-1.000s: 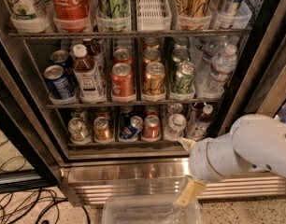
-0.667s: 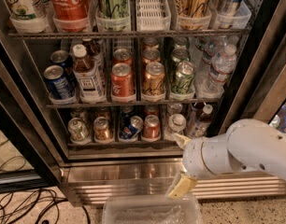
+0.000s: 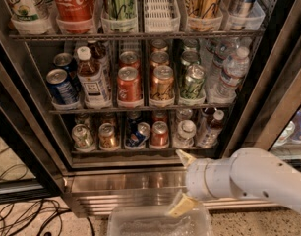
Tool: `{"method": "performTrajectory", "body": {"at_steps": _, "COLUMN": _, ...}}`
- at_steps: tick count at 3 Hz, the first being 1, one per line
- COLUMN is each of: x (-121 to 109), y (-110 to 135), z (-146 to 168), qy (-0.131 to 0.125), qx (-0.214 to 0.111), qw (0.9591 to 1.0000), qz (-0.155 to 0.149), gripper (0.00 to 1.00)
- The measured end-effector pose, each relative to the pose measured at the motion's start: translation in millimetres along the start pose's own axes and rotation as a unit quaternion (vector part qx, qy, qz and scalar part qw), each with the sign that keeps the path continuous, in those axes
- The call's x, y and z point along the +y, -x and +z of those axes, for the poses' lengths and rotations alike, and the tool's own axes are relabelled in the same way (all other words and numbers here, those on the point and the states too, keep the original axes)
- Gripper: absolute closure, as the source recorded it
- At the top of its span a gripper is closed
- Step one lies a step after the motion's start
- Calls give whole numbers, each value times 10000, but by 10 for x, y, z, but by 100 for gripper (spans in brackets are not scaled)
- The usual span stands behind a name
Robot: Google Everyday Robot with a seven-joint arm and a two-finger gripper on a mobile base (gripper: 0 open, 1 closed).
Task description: Pick pepsi can from bottom shelf of fridge
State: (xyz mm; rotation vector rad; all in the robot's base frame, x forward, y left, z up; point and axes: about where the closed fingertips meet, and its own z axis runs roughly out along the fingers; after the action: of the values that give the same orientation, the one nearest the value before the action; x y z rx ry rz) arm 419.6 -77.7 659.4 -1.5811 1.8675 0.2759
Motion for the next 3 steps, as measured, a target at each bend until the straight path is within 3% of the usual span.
{"method": "performTrajectory", "body": {"at_steps": 1, "x": -97, "y": -13, "z": 333, "qy": -461, "qx": -464, "qw": 9977, "qz": 154, "gripper": 0}}
{"method": "performTrajectory", "body": {"at_steps": 2, "x": -321, "y": 28, "z": 606, "qy": -995, "qx": -1023, "qw": 9894, "qz": 262, "gripper": 0}}
{"method": "performTrajectory", "body": {"at_steps": 3, "x": -486, "y": 67, "z": 774, "qy": -1073, "qx": -1321, "qw": 9848, "qz": 356, "gripper": 0}}
